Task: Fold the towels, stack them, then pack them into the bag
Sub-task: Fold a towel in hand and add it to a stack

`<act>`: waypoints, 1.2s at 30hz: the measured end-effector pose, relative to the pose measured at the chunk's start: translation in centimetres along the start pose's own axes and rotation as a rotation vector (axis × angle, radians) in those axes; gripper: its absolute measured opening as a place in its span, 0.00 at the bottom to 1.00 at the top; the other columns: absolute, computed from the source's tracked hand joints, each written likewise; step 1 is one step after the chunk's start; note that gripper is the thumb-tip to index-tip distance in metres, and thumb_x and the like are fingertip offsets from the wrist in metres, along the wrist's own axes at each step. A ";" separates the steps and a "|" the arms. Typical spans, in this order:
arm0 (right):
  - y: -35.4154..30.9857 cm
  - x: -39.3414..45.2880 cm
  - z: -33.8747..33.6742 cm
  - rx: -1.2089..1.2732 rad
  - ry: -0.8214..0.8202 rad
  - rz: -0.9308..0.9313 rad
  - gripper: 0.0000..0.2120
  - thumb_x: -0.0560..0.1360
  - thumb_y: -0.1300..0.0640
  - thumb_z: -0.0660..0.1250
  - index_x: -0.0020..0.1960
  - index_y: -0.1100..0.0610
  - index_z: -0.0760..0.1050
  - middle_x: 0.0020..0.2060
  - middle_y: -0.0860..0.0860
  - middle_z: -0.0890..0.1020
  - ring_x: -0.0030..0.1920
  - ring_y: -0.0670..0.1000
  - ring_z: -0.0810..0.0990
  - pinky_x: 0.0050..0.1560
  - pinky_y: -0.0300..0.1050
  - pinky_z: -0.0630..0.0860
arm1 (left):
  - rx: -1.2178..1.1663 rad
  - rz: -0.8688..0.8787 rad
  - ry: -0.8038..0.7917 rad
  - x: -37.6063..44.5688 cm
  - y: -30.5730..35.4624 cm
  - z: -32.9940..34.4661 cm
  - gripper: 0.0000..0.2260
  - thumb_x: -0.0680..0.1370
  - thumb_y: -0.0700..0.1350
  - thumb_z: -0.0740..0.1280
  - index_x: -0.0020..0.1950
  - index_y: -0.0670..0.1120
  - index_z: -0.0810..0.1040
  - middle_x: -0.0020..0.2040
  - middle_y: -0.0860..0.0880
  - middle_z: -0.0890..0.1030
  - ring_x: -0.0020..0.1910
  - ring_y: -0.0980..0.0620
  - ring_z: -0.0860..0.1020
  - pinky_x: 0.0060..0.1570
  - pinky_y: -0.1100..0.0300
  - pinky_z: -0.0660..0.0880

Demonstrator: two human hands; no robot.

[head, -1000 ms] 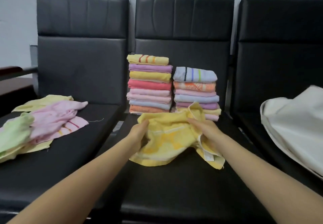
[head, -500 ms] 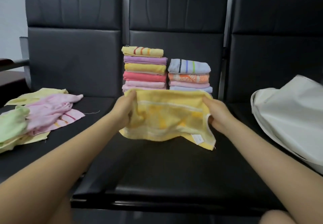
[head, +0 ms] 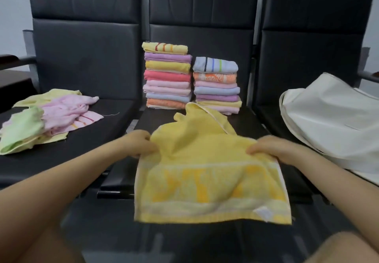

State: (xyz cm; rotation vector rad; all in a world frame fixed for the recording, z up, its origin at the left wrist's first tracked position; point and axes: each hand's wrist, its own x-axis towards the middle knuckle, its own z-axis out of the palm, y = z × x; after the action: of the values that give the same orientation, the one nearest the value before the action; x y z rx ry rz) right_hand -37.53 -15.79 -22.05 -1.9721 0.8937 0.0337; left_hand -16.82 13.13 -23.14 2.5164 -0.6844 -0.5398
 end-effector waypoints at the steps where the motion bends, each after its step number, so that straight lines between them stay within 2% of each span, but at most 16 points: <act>1: 0.8 0.3 0.2 -0.088 0.008 0.028 0.13 0.73 0.59 0.73 0.54 0.64 0.80 0.44 0.57 0.85 0.44 0.55 0.84 0.49 0.48 0.81 | 0.076 -0.012 -0.012 0.4 -0.6 0.4 0.09 0.76 0.50 0.69 0.46 0.44 0.77 0.40 0.48 0.76 0.37 0.52 0.75 0.33 0.62 0.74; 2: 1.1 0.7 0.3 -0.105 0.023 0.038 0.15 0.73 0.57 0.73 0.55 0.63 0.79 0.47 0.57 0.84 0.47 0.55 0.83 0.51 0.50 0.80 | 0.085 -0.024 -0.018 0.8 -0.9 0.7 0.12 0.76 0.52 0.68 0.47 0.43 0.78 0.40 0.49 0.76 0.37 0.52 0.74 0.32 0.63 0.72; 4: 0.8 1.3 0.5 -0.069 0.060 0.005 0.20 0.73 0.53 0.73 0.61 0.61 0.76 0.52 0.55 0.82 0.51 0.55 0.81 0.51 0.49 0.78 | 0.021 -0.027 -0.003 1.7 -0.7 1.0 0.16 0.77 0.57 0.67 0.46 0.43 0.79 0.41 0.48 0.77 0.37 0.52 0.73 0.32 0.64 0.70; 6: -0.2 2.2 1.3 -0.123 0.126 -0.036 0.30 0.73 0.47 0.72 0.70 0.58 0.69 0.63 0.53 0.76 0.59 0.54 0.77 0.51 0.46 0.73 | -0.068 -0.039 0.019 3.0 0.2 1.3 0.19 0.78 0.59 0.64 0.44 0.43 0.77 0.41 0.48 0.76 0.40 0.51 0.74 0.35 0.62 0.71; 8: -1.4 3.7 2.5 -0.187 0.207 -0.083 0.35 0.74 0.43 0.70 0.74 0.57 0.63 0.69 0.54 0.70 0.65 0.55 0.72 0.54 0.45 0.70 | -0.122 -0.042 0.054 4.6 1.2 1.7 0.20 0.79 0.60 0.61 0.40 0.43 0.73 0.40 0.46 0.75 0.40 0.49 0.74 0.39 0.59 0.72; 11: -3.4 6.7 4.5 -0.319 0.342 -0.182 0.36 0.74 0.39 0.67 0.75 0.56 0.62 0.69 0.57 0.68 0.69 0.58 0.67 0.62 0.50 0.69 | -0.169 -0.025 0.128 6.9 2.5 2.4 0.20 0.81 0.58 0.58 0.38 0.44 0.71 0.38 0.47 0.74 0.37 0.50 0.74 0.39 0.58 0.71; 15: -6.6 10.1 6.4 -0.281 0.489 -0.426 0.30 0.76 0.42 0.66 0.72 0.56 0.66 0.67 0.54 0.71 0.68 0.56 0.67 0.63 0.51 0.70 | -0.141 -0.017 0.203 9.8 3.7 2.9 0.22 0.81 0.58 0.58 0.33 0.46 0.69 0.34 0.49 0.72 0.34 0.52 0.71 0.32 0.60 0.64; 19: -8.9 12.9 7.9 -0.139 0.457 -0.530 0.32 0.77 0.44 0.65 0.76 0.56 0.61 0.72 0.55 0.68 0.71 0.55 0.66 0.67 0.52 0.67 | -0.011 -0.020 0.198 12.5 3.8 3.0 0.23 0.77 0.62 0.63 0.30 0.47 0.66 0.30 0.51 0.68 0.31 0.53 0.69 0.31 0.60 0.62; 21: -9.6 14.2 8.2 -0.096 0.378 -0.497 0.38 0.76 0.42 0.67 0.78 0.55 0.55 0.74 0.54 0.65 0.73 0.55 0.64 0.69 0.51 0.65 | -0.020 -0.047 0.186 13.4 3.6 3.0 0.23 0.76 0.60 0.66 0.29 0.47 0.65 0.29 0.51 0.67 0.30 0.53 0.67 0.31 0.59 0.62; 23: -9.9 14.9 7.9 -0.026 0.299 -0.408 0.38 0.74 0.42 0.70 0.77 0.55 0.58 0.69 0.53 0.71 0.69 0.55 0.70 0.65 0.49 0.69 | -0.066 -0.049 0.165 14.1 3.6 2.9 0.18 0.77 0.56 0.65 0.33 0.47 0.72 0.34 0.50 0.72 0.35 0.52 0.71 0.36 0.58 0.68; 25: -9.5 15.1 7.7 0.057 0.229 -0.373 0.26 0.73 0.45 0.72 0.64 0.58 0.74 0.57 0.52 0.80 0.57 0.54 0.78 0.56 0.48 0.75 | -0.231 -0.092 0.164 13.8 3.9 2.4 0.11 0.79 0.52 0.63 0.46 0.45 0.78 0.45 0.47 0.77 0.45 0.50 0.75 0.45 0.56 0.71; 27: -8.9 14.7 7.8 0.170 0.191 -0.384 0.16 0.74 0.51 0.71 0.52 0.63 0.79 0.48 0.57 0.84 0.51 0.58 0.82 0.53 0.53 0.78 | -0.592 -0.173 0.194 13.7 3.8 1.7 0.10 0.80 0.49 0.64 0.55 0.45 0.78 0.52 0.45 0.78 0.51 0.47 0.76 0.50 0.55 0.72; 29: -8.7 13.6 7.5 0.392 0.167 -0.368 0.13 0.77 0.55 0.68 0.53 0.65 0.79 0.50 0.62 0.84 0.53 0.62 0.82 0.57 0.58 0.78 | -0.986 -0.173 0.228 13.3 3.6 0.7 0.08 0.79 0.47 0.65 0.55 0.45 0.77 0.51 0.45 0.78 0.49 0.48 0.76 0.50 0.55 0.73; 31: -9.0 12.3 6.4 0.632 0.199 -0.350 0.11 0.78 0.55 0.68 0.54 0.62 0.80 0.51 0.61 0.84 0.53 0.60 0.83 0.57 0.56 0.79 | -1.227 -0.137 0.307 13.0 3.2 -0.4 0.09 0.76 0.46 0.65 0.54 0.44 0.79 0.48 0.46 0.80 0.43 0.49 0.77 0.48 0.57 0.75; 33: -9.4 11.2 4.7 0.817 0.322 -0.336 0.10 0.76 0.54 0.69 0.53 0.60 0.79 0.48 0.56 0.84 0.49 0.54 0.83 0.53 0.50 0.79 | -1.393 -0.122 0.416 12.6 2.8 -1.5 0.04 0.75 0.45 0.64 0.45 0.46 0.78 0.40 0.49 0.78 0.36 0.52 0.74 0.40 0.61 0.74; 36: -9.3 9.8 2.8 1.076 0.426 -0.271 0.05 0.76 0.56 0.69 0.44 0.57 0.77 0.39 0.52 0.80 0.40 0.49 0.80 0.44 0.44 0.77 | -1.497 -0.155 0.545 11.6 2.2 -2.8 0.07 0.76 0.41 0.61 0.38 0.47 0.71 0.34 0.53 0.70 0.31 0.55 0.68 0.33 0.62 0.66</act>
State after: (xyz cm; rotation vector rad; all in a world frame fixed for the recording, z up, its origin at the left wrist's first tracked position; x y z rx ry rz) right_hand -23.88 -16.56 -20.25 -1.0551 0.6630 -0.8707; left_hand -7.02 5.98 -22.54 1.1590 0.1700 -0.2053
